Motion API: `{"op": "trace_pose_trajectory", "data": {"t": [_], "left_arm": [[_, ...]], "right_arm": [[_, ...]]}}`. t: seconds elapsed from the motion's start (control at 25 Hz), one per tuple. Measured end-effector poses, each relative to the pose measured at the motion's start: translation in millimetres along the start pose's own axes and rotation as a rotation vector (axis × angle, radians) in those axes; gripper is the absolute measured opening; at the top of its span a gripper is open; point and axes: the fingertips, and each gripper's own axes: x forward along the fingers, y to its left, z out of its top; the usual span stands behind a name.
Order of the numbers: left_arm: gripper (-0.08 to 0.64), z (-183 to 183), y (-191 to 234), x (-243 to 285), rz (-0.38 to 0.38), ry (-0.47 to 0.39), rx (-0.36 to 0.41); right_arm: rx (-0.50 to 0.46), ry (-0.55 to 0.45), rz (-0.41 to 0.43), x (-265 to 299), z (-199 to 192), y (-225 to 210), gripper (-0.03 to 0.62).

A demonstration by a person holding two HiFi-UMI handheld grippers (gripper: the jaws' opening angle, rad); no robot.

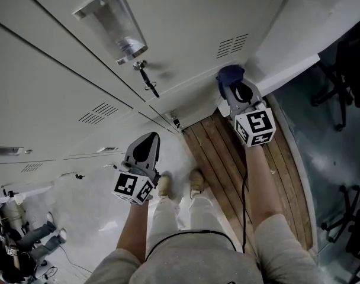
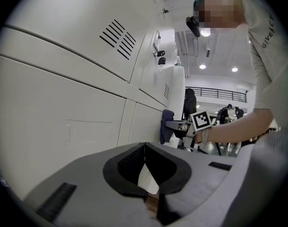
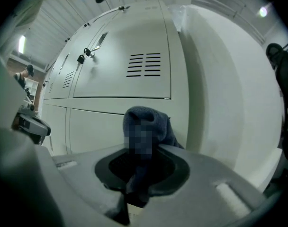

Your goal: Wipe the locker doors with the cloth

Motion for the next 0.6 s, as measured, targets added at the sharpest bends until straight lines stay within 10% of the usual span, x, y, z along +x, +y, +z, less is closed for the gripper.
{"op": "trace_pose_trajectory", "data": {"t": [0.6], "left_arm": [[-0.002,-9,3,-6,-0.003,0.009,-0.013]], "right_arm": [[0.092,-0.07,-0.089,-13,-4,-4,0.057]]}}
